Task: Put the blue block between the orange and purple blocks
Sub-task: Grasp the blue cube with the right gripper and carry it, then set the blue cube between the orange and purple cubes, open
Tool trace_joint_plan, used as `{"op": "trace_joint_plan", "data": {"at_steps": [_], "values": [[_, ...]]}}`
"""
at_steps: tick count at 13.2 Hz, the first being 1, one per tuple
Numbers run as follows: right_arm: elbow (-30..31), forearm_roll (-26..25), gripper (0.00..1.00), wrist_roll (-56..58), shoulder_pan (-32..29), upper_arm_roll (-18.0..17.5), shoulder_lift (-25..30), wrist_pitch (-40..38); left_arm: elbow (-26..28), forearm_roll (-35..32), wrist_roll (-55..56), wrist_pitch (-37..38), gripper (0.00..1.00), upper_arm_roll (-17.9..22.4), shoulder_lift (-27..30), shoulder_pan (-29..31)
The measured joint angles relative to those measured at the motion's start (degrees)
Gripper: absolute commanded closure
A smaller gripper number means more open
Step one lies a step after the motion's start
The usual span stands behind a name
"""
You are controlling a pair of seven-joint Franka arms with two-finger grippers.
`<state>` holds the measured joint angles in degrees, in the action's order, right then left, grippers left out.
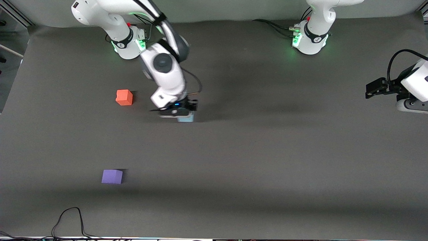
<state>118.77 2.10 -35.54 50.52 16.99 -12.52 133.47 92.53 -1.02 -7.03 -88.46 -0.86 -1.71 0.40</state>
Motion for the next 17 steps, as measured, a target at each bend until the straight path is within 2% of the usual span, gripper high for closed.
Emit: {"op": "trace_joint_plan", "data": {"at_steps": [3,6,8,10,12,14,17], "values": [[0.40,0.01,0.46,13.26,-0.36,12.35,7.84,-7.79,0.02,0.02,0.00,0.00,0.00,0.03,-0.01,-0.04],[2.65,0.02,0.46,21.20,-0.46,20.93,9.80,-8.58,0.03,0.02,0.00,0.00,0.00,0.07,-0.01,-0.04],[6.00,0.02,0.46,25.18,-0.44,24.98,9.51,-4.67,0.03,0.02,-0.01,0.00,0.00,0.06,-0.01,-0.07],[10.48,0.02,0.46,29.64,-0.50,28.13,8.68,2.84,0.03,0.03,-0.01,-0.07,0.00,0.05,-0.03,-0.09],[14.40,1.29,0.46,32.43,-0.85,29.28,6.67,9.79,0.03,0.02,-0.02,-0.39,0.00,0.05,-0.06,-0.10],[15.73,8.24,0.46,37.16,-0.85,29.20,2.76,13.05,0.03,0.02,-0.02,-1.01,0.00,0.05,-0.23,-0.10],[15.60,26.97,0.46,53.20,-0.66,28.90,-4.86,15.94,0.03,0.02,-0.03,-1.14,0.00,0.05,-0.45,-0.11]]}}
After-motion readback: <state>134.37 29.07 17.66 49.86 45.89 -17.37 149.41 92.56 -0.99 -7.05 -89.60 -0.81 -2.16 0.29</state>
